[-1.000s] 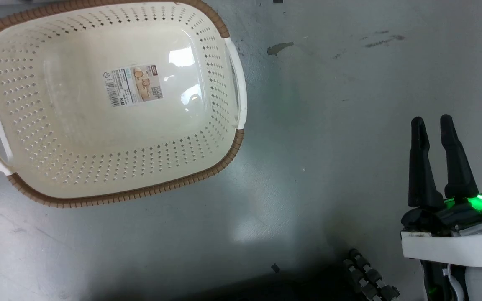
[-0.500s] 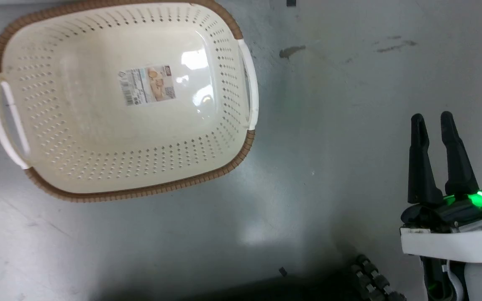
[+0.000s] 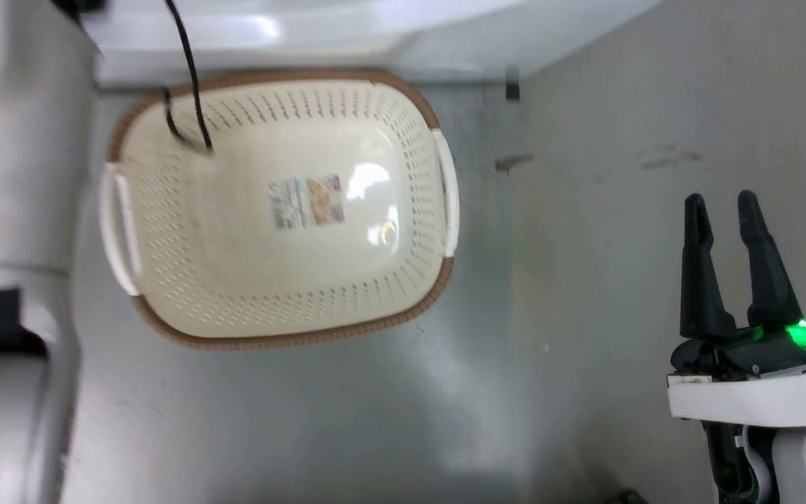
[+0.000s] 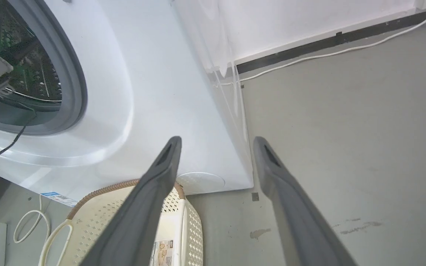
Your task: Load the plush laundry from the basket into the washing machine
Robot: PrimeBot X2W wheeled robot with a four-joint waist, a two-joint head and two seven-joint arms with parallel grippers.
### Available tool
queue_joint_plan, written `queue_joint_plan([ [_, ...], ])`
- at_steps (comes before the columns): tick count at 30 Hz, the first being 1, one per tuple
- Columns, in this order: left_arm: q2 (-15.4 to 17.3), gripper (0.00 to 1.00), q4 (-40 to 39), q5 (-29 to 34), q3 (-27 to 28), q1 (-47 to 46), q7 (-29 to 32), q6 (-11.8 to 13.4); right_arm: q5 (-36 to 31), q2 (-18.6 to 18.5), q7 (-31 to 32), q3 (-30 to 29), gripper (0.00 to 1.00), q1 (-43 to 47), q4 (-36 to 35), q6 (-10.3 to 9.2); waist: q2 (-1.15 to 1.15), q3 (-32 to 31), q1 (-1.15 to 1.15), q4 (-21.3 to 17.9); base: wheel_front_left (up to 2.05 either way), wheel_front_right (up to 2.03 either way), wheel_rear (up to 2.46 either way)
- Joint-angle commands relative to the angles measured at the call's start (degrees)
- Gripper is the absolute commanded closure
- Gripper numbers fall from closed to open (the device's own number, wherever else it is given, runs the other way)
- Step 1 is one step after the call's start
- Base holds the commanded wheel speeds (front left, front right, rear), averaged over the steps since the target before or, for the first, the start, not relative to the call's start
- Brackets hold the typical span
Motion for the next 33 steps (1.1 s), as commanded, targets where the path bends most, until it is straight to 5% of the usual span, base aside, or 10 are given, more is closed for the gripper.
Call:
queue_joint_plan([
  [1,-0.26,0.0,0.28,-0.52,0.28,2.23,-0.58,-0.34,-0.69,-0.05,-0.24,-0.26,0.0,0.18,0.43,0.05,0.0,-3.89,0.0,1.82,0.0,0.0,0.0],
  [18,-5.4,0.0,-5.56,-2.7,3.19,30.22,-1.29,0.87,-9.85,-0.05,-0.24,-0.1,0.0,6.75,6.68,0.05,0.0,-25.57,0.0,5.02,0.0,0.0,0.0],
  [33,-6.15,0.0,-13.26,-4.38,4.57,48.35,-1.3,0.55,-9.38,-0.05,-0.24,0.21,0.0,11.97,10.38,0.05,0.0,-39.2,0.0,6.74,0.0,0.0,0.0],
])
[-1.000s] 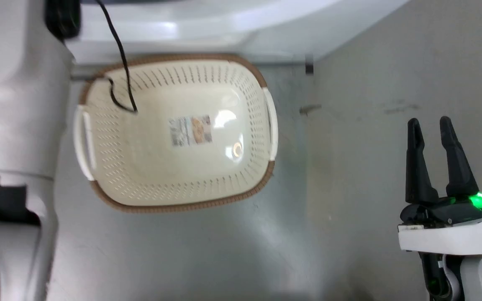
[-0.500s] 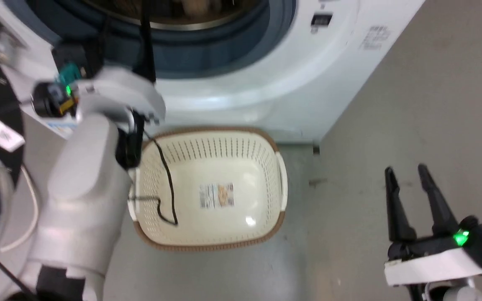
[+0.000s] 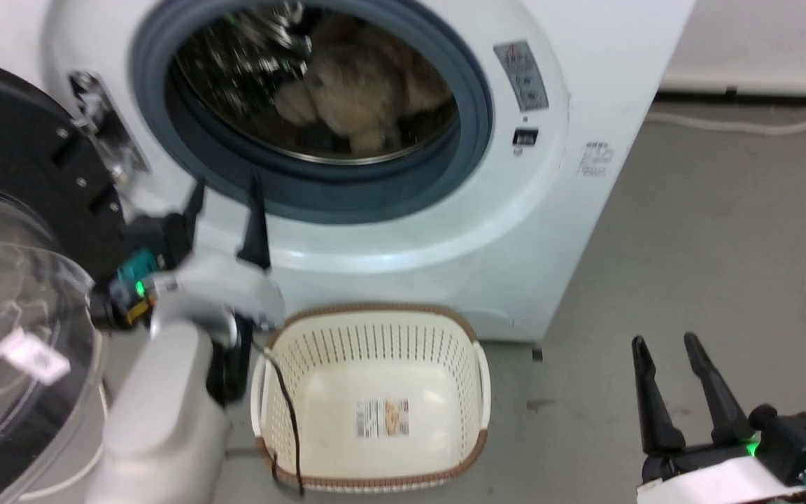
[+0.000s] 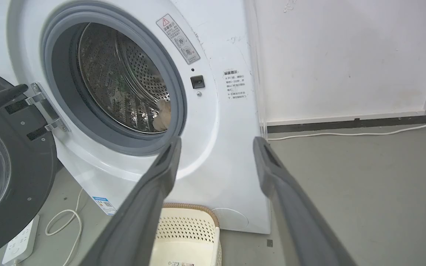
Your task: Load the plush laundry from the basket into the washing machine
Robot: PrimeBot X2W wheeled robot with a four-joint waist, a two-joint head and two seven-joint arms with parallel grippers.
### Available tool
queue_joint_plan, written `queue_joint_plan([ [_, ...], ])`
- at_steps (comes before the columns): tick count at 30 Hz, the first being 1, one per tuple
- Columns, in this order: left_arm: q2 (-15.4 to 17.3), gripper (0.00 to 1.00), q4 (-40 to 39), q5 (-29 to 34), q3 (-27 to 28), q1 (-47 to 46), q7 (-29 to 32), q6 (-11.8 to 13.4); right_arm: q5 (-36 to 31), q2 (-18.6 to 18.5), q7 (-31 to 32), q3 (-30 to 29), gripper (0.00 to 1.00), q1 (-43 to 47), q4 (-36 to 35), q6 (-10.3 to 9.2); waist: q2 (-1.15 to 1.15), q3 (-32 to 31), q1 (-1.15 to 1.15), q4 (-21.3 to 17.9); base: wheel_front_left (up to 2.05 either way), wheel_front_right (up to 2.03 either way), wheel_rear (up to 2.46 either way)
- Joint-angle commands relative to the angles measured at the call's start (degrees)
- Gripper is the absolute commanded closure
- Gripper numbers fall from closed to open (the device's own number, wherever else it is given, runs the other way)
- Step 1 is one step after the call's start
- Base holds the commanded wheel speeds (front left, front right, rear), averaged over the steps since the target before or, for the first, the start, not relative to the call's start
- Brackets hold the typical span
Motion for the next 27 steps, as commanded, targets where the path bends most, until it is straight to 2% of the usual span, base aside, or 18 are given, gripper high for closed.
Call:
queue_joint_plan([
  [1,-0.28,0.0,-1.86,-0.38,0.02,3.09,-0.3,-0.82,0.39,-0.04,-0.24,0.1,0.0,1.23,0.41,0.05,0.0,-2.89,0.01,0.49,0.0,0.0,0.0],
  [4,0.02,0.0,-4.44,-0.92,-0.35,7.25,-0.3,-2.36,0.48,-0.04,-0.24,0.2,0.0,2.2,0.89,0.05,0.0,-4.82,0.01,0.71,0.0,0.0,0.0],
  [9,0.85,0.0,-8.36,-1.8,-0.25,13.31,-0.3,-2.93,0.72,-0.04,-0.24,0.19,0.0,3.89,1.28,0.05,0.0,-7.26,0.01,0.99,0.0,0.0,0.0],
  [15,2.02,0.0,-13.32,-1.86,-0.3,19.88,0.35,-1.63,0.98,-0.04,-0.24,0.29,0.0,5.05,1.23,0.05,0.0,-8.66,0.01,1.16,0.0,0.0,0.0],
  [27,2.2,0.0,-20.02,-3.66,0.88,30.87,1.75,1.88,0.99,-0.04,-0.24,0.23,0.0,6.02,1.45,0.05,0.0,-9.31,0.01,0.62,0.0,0.0,0.0],
])
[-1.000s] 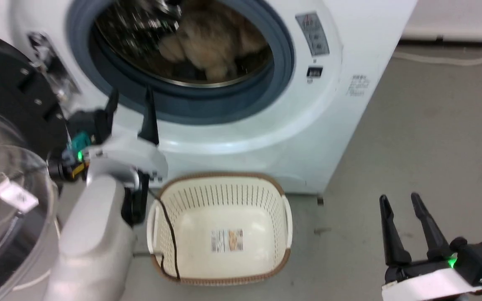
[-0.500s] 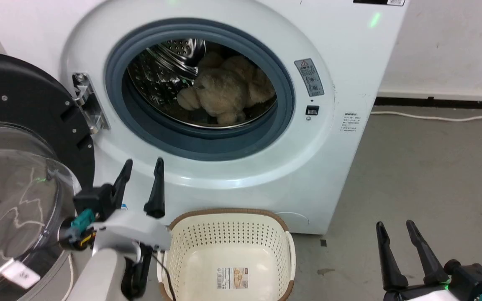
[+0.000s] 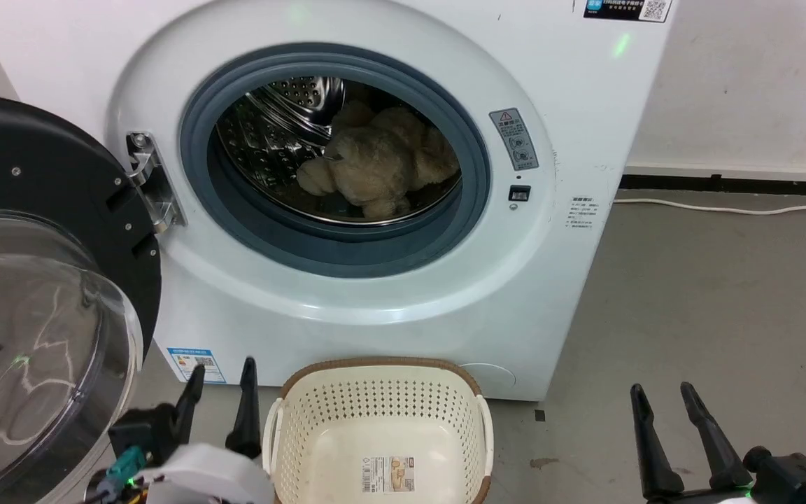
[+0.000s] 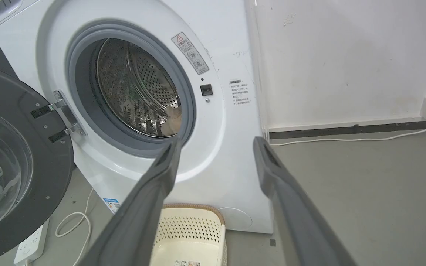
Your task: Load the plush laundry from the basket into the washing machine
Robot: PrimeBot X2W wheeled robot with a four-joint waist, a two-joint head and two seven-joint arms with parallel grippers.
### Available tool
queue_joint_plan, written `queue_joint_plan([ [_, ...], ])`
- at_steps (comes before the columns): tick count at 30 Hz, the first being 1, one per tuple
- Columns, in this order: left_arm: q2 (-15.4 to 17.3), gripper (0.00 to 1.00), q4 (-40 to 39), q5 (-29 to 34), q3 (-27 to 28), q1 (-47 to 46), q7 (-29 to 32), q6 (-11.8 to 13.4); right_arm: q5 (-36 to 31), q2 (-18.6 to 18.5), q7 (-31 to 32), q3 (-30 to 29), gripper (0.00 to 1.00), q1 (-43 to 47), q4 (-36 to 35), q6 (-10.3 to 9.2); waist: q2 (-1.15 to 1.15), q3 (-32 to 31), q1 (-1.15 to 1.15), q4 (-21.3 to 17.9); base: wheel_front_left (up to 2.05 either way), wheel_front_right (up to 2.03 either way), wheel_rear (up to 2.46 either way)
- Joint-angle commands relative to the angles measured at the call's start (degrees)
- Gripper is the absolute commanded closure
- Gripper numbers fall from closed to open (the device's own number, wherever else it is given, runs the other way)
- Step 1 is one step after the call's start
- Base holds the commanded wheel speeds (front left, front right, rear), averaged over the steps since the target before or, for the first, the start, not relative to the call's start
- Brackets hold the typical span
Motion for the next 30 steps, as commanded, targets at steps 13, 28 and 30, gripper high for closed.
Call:
queue_joint_plan([
  [13,1.3,0.0,-5.09,1.21,-1.7,5.03,0.97,1.4,-0.18,-0.04,-0.24,0.62,0.0,1.2,1.08,0.05,0.0,0.1,0.0,0.02,0.0,0.0,0.0],
  [28,1.33,0.0,-7.4,1.22,-1.87,7.34,-0.07,2.36,0.33,-0.04,-0.24,0.86,0.0,1.19,1.93,0.05,0.0,-0.09,0.0,-0.15,0.0,0.0,0.0],
  [30,1.37,0.0,-7.48,1.21,-1.89,7.4,-0.02,2.56,0.38,-0.04,-0.24,0.88,0.0,1.2,1.95,0.05,0.0,-0.13,0.0,-0.12,0.0,0.0,0.0],
])
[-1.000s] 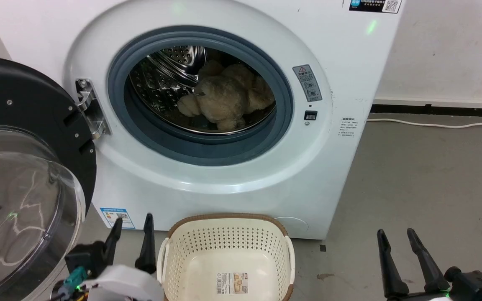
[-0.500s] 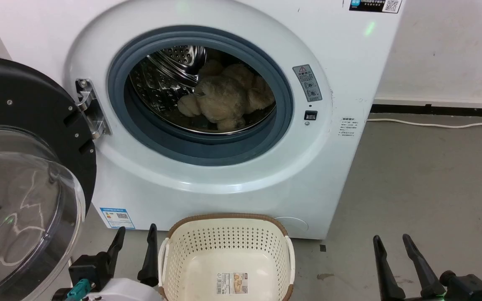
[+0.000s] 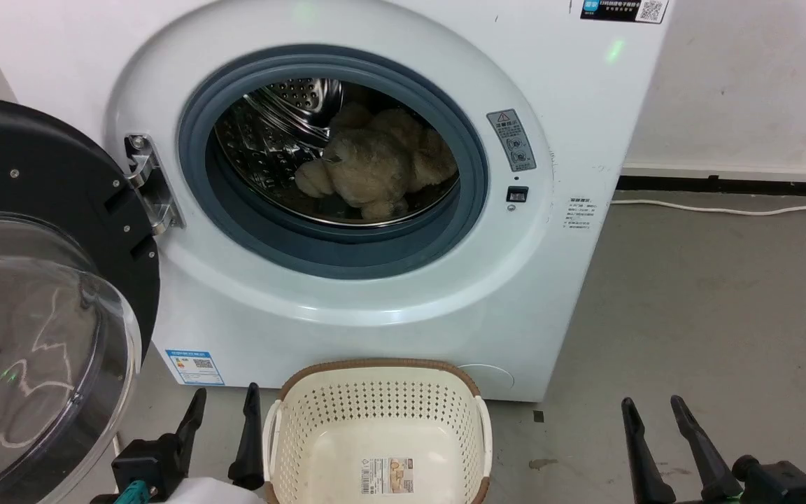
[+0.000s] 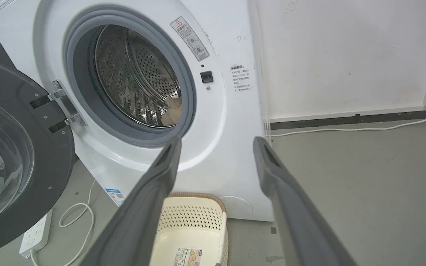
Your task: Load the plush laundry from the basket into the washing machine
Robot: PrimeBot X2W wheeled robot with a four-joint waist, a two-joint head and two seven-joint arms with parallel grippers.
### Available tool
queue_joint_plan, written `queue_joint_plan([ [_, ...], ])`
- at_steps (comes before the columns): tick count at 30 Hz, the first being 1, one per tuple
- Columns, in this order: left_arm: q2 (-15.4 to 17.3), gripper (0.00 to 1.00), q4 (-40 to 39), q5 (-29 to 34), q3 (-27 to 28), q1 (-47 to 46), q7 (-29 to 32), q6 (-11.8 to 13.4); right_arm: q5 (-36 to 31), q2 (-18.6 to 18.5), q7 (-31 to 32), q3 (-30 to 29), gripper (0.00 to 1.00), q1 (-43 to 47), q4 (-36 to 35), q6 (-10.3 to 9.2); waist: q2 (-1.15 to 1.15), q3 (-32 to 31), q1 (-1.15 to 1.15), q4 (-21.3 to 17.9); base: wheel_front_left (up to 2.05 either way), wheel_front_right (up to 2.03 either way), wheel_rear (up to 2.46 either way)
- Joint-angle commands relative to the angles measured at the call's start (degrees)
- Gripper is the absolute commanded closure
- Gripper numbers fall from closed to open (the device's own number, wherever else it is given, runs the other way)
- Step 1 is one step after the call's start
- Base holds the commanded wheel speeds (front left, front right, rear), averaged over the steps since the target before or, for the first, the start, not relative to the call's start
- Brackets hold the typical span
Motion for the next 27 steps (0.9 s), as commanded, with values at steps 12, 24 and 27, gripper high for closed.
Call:
queue_joint_plan([
  [12,0.14,1.0,-0.07,-0.56,-0.07,0.01,0.0,0.15,0.36,0.0,0.0,0.11,1.0,-0.01,0.12,0.0,0.0,0.19,0.0,-0.01,0.0,0.0,0.0],
  [24,-0.55,1.0,-0.51,1.16,0.8,-0.1,0.96,-0.32,-0.7,0.0,1.02,-0.15,1.0,-0.51,-0.22,0.0,0.0,0.31,0.0,0.02,0.0,0.0,0.0],
  [27,-0.79,1.0,-0.69,1.77,1.11,-0.14,1.26,-0.48,-1.08,0.0,1.37,-0.22,1.0,-0.68,-0.34,0.0,0.0,0.35,0.0,0.03,0.0,0.0,0.0],
])
